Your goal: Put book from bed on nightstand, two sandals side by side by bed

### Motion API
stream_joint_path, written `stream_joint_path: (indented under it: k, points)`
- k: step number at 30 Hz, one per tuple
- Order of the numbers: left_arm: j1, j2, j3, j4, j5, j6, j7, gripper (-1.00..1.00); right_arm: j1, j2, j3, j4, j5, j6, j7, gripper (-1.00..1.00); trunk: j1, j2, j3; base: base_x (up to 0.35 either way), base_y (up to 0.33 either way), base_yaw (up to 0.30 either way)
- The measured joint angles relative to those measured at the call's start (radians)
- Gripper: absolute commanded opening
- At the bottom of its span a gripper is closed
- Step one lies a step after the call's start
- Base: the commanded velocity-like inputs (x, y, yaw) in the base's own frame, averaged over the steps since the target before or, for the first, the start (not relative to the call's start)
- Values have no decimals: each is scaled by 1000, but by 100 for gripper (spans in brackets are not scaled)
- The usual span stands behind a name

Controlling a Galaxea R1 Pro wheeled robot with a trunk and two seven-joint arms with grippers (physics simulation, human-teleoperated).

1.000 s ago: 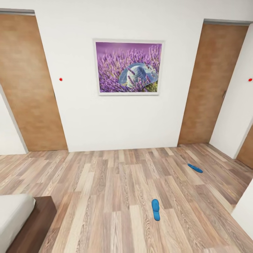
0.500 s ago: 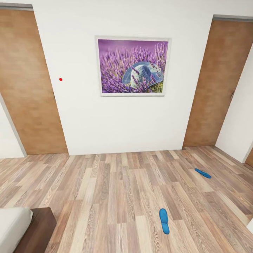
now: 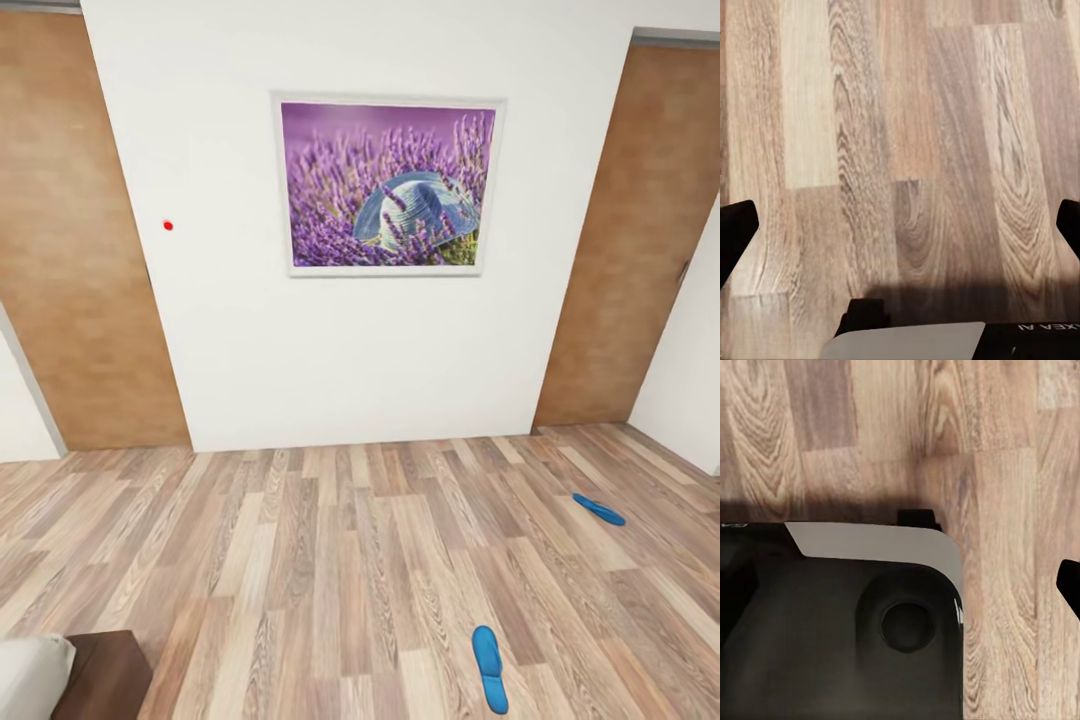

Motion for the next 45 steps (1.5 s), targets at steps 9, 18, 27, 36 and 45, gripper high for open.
stream_joint_path:
  k: [9,18,27,36,45]
  points:
    - [0,0,0,0,1,0,0,100,0,0,0,0,0,0,0,100,0,0,0,318,94,0]
    - [0,0,0,0,1,0,0,100,0,0,0,0,0,0,0,100,0,0,0,318,94,0]
    - [0,0,0,0,1,0,0,100,0,0,0,0,0,0,0,100,0,0,0,322,34,0]
    - [0,0,0,0,1,0,0,100,0,0,0,0,0,0,0,100,0,0,0,325,4,0]
    - [0,0,0,0,1,0,0,100,0,0,0,0,0,0,0,100,0,0,0,325,79,0]
